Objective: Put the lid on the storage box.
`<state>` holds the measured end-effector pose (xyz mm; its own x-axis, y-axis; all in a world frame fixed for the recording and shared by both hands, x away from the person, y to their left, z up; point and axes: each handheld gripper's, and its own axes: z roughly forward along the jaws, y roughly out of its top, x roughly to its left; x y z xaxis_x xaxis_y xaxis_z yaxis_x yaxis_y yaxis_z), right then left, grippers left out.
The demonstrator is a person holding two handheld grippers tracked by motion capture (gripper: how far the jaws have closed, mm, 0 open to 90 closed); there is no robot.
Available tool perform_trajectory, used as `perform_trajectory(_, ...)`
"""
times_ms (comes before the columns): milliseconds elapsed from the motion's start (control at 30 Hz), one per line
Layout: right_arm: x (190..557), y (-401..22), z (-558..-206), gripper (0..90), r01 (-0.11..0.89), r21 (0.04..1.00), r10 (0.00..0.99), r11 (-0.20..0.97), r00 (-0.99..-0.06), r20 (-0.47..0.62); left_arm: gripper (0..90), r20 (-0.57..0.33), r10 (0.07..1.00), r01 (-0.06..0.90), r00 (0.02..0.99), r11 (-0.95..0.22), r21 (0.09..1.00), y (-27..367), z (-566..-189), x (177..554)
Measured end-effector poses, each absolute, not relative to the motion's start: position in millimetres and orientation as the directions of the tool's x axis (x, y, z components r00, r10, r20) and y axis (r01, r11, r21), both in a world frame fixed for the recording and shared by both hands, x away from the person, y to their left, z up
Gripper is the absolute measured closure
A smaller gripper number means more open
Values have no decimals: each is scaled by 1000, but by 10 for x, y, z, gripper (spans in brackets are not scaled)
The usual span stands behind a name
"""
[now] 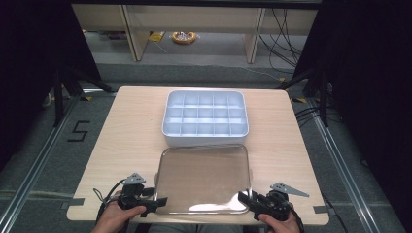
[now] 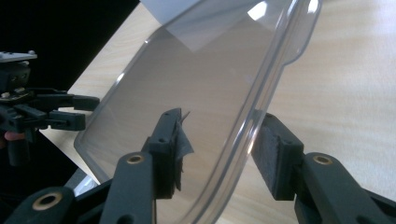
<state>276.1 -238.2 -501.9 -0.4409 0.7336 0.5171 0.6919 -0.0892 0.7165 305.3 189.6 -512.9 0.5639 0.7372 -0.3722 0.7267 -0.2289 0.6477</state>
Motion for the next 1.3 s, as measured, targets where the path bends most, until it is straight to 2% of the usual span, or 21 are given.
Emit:
perform_trajectory(33,2735,-2359,-4984,557,712,695,729,-102,-422,539,275,-381,737,730,559,-220,647,1893,-5130,3055)
perform_trajectory(67,2759,-2373,-4998,558,676,734,732,-68,-466,497,271,-383,736,731,558,-219,646,1896,-5130,3058)
perform_trajectory(100,2720,-2348,-4957,557,707,700,733,-100,-424,532,264,-388,737,735,553,-212,644,1895,-5130,3061)
perform_trajectory(167,2735,-2370,-4949,558,671,739,728,-59,-478,492,237,-405,733,742,547,-201,640,1888,-5132,3065)
perform_trajectory(200,2701,-2349,-4911,558,698,711,733,-77,-444,515,222,-403,734,741,546,-198,641,1883,-5133,3063)
perform_trajectory(267,2720,-2361,-4914,558,662,748,718,-40,-502,482,210,-404,735,740,545,-195,644,1883,-5136,3060)
perform_trajectory(467,2694,-2374,-4880,565,637,770,709,-20,-534,460,189,-424,730,748,536,-177,640,1899,-5141,3075)
perform_trajectory(500,2707,-2385,-4884,567,601,799,714,-7,-557,425,181,-421,731,745,536,-177,643,1893,-5142,3074)
perform_trajectory(600,2658,-2376,-4858,570,630,776,715,-8,-539,445,157,-415,729,738,545,-183,650,1893,-5149,3083)
perform_trajectory(633,2675,-2394,-4869,571,593,805,708,14,-574,411,150,-421,727,740,542,-176,649,1894,-5151,3088)
perform_trajectory(867,2629,-2393,-4844,574,556,831,700,31,-605,379,149,-486,708,762,513,-114,637,1946,-5169,3172)
perform_trajectory(900,2624,-2410,-4833,575,559,827,700,57,-613,366,155,-488,705,764,514,-119,634,1958,-5168,3184)
perform_trajectory(933,2611,-2384,-4843,576,576,818,690,11,-596,410,169,-489,700,761,521,-121,637,1961,-5173,3193)
perform_trajectory(1033,2602,-2391,-4837,576,583,812,693,24,-595,407,215,-493,703,764,513,-112,635,1974,-5174,3203)
perform_trajectory(1133,2631,-2406,-4853,576,565,824,683,37,-616,392,308,-502,709,768,496,-88,634,1995,-5182,3212)
perform_trajectory(1200,2626,-2397,-4864,575,606,795,703,31,-579,414,357,-508,716,774,479,-73,628,2016,-5185,3219)
perform_trajectory(1233,2659,-2415,-4890,574,595,803,695,47,-597,401,383,-506,718,772,479,-70,632,2015,-5190,3215)
perform_trajectory(1300,2678,-2424,-4919,571,606,794,717,51,-576,393,432,-500,722,766,479,-65,640,2021,-5180,3211)
